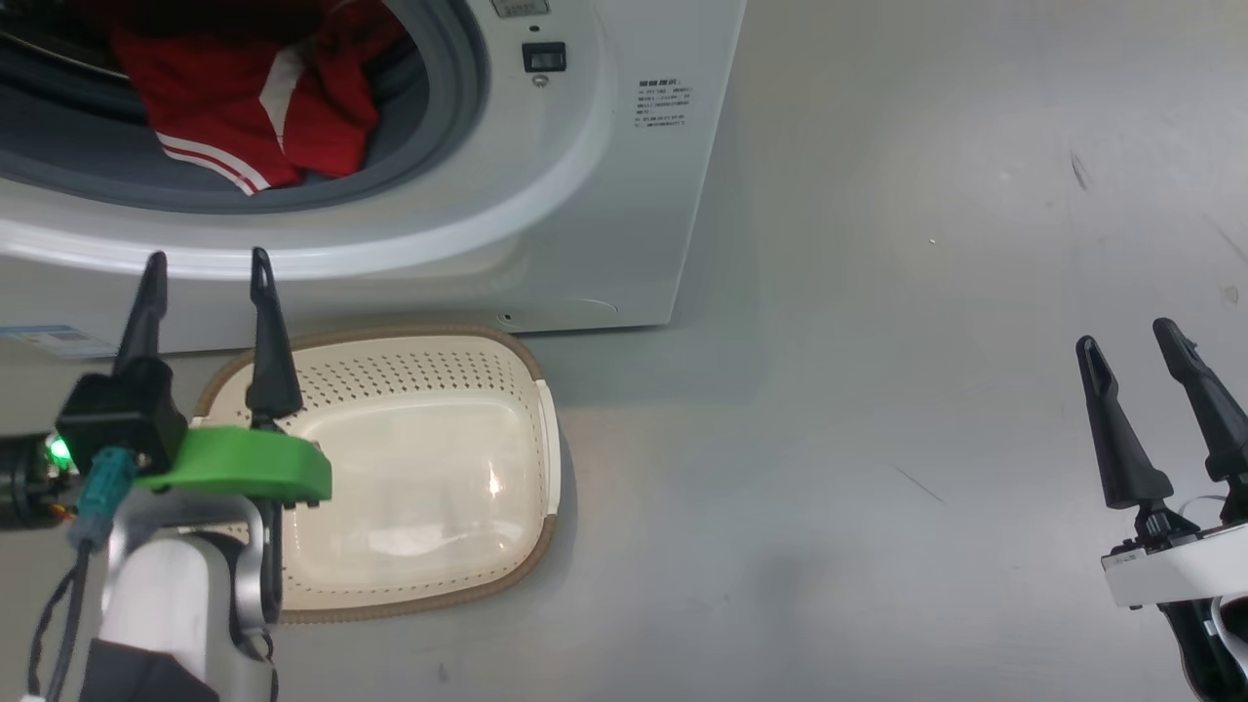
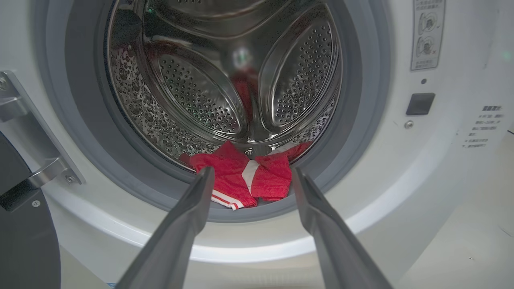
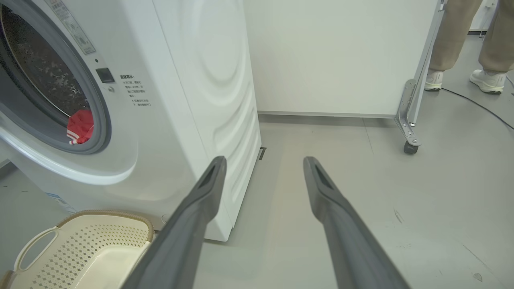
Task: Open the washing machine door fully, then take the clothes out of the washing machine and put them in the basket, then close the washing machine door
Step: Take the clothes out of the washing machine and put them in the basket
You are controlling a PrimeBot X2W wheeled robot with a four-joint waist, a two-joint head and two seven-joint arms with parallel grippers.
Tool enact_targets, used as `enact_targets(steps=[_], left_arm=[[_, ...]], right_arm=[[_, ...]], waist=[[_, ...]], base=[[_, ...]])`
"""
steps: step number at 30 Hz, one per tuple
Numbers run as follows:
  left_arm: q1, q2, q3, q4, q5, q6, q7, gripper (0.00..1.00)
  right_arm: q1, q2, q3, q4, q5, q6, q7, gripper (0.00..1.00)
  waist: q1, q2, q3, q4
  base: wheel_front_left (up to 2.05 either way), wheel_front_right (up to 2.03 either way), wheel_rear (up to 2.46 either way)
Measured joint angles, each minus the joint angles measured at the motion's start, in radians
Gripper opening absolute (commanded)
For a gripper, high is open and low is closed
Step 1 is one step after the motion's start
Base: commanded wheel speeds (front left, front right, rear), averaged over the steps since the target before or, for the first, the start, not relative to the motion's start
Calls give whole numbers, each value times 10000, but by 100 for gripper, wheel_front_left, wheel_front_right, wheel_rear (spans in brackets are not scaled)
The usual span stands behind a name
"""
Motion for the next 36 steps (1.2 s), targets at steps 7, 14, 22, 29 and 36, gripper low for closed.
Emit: enact_targets(steps=[7,14,22,29,36], left_arm=[[-1252,-42,506,153,382,48,917,100],[-2850,153,838,570,267,50,2629,100],[-4331,734,1392,669,410,52,4107,100],[-5310,882,1519,988,702,52,5081,100],[-6057,1022,1990,1379,936,52,5703,100]], right_arm=[[-365,-182,-73,-226,221,0,0,100],[-784,-309,-81,-466,518,0,0,100],[-1227,-322,-199,-533,742,0,0,100],[-1421,-357,-370,-522,817,0,0,100],[-1592,-545,-477,-529,826,0,0,100]], waist=[[0,0,699,-257],[1,0,1643,-549],[1,0,2523,-802],[1,0,3083,-974],[1,0,3459,-998]], base=[[0,0,0],[0,0,0],[0,0,0],[0,0,0],[0,0,0]])
